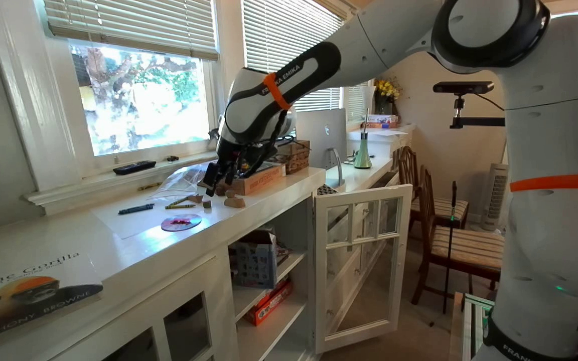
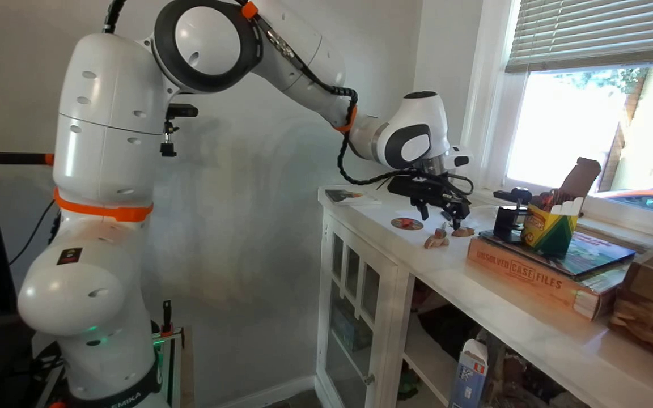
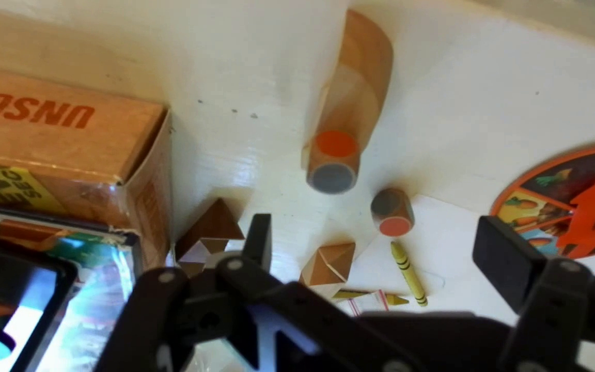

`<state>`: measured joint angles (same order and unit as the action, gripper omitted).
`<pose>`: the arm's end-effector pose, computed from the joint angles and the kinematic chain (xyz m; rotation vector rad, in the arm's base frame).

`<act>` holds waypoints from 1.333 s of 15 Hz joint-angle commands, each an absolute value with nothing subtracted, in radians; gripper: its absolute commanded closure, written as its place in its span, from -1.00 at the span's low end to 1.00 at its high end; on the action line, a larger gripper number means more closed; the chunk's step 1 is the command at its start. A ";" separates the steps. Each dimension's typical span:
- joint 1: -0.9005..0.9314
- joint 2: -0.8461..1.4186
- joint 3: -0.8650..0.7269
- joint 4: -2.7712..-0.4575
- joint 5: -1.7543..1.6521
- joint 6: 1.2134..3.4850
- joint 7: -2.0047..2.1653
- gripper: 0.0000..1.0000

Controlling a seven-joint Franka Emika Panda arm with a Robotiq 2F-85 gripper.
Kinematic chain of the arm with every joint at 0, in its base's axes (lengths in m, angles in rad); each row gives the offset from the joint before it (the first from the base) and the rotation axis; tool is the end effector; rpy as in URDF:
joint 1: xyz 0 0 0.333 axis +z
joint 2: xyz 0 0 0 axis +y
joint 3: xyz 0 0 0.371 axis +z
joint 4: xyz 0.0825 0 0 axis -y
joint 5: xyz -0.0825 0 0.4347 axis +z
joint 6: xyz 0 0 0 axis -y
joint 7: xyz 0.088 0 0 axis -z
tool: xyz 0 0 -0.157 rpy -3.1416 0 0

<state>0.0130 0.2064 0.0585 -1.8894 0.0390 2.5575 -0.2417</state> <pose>0.7212 0.0501 0.4316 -3.0266 -0.4291 -0.7215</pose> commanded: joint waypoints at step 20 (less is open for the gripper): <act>-0.072 0.313 0.178 -1.865 0.245 2.703 -0.501 -0.76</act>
<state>-0.0461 0.2880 0.1466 -1.8824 0.1993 2.6756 -0.4509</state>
